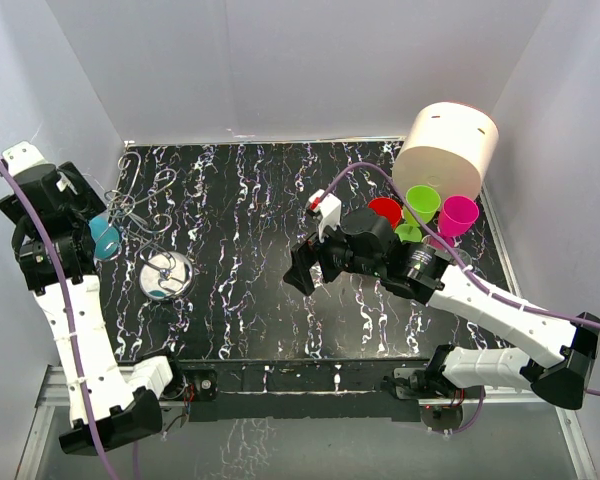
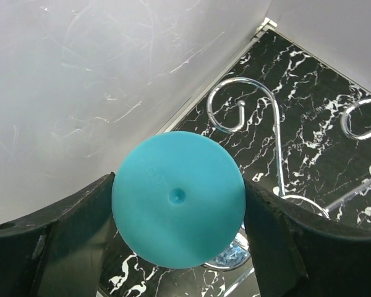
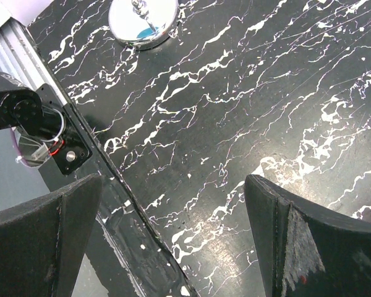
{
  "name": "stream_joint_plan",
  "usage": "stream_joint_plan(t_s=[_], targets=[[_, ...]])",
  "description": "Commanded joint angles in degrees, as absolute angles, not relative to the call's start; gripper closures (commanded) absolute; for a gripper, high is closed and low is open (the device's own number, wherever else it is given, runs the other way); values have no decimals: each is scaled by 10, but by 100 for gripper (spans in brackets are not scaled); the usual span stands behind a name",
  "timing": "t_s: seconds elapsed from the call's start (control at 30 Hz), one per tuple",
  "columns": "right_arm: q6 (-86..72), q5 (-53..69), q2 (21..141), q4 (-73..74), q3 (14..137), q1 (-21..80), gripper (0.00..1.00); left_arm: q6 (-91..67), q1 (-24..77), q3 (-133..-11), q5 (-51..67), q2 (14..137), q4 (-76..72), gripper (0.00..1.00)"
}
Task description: Take the wine glass off the wine glass rack
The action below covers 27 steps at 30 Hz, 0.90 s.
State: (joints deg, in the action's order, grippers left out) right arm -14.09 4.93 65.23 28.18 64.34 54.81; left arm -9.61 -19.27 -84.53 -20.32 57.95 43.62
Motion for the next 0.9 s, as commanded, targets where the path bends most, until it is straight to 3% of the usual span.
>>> stream_joint_plan(t_s=[0.0,0.47,0.87], targets=[[-144,56,654,248,678,551,2,-70,-179,-847,-172,552,428,43],[-148,63,652,246,679,551,2,-61,-139,-819,-189,503,469,44],[-146,61,646,249,683,551,2,-101,-125,-788,-332,473,542,47]])
